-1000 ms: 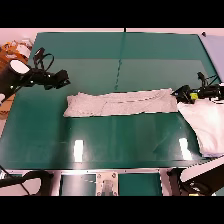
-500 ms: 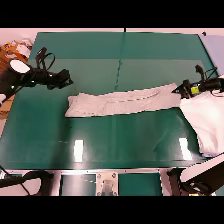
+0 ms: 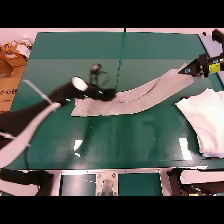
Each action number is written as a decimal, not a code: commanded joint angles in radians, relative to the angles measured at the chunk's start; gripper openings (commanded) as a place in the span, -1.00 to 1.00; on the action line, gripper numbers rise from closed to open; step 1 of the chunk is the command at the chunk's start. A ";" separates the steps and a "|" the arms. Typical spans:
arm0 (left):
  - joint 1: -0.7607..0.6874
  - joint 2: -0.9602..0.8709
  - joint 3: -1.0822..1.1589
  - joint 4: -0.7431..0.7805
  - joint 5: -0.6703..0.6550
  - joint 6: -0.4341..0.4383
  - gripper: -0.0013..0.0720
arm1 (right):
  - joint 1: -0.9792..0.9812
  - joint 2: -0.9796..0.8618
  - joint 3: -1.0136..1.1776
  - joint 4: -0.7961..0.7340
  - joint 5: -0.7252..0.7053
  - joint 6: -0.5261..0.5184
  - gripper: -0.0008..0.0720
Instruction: Fold the shirts.
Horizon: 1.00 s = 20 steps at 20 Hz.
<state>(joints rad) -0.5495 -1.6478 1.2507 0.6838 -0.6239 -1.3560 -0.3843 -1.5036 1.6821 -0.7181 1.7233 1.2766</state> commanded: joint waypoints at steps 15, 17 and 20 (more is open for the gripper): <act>0.081 -0.146 0.381 0.391 -0.705 -0.095 -0.91 | 0.232 0.147 -0.006 0.012 -0.013 0.169 -0.95; 0.176 -0.084 0.429 0.531 -0.830 -0.102 -0.91 | 0.319 0.147 -0.040 0.012 -0.080 0.224 -0.95; 0.322 -0.008 0.484 0.589 -0.917 -0.091 -0.91 | 0.504 0.147 -0.133 0.012 -0.275 0.282 -0.95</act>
<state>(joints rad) -0.3508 -1.7214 1.6802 1.1297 -1.3743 -1.4410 -0.0193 -1.3575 1.6119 -0.7063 1.6119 1.4902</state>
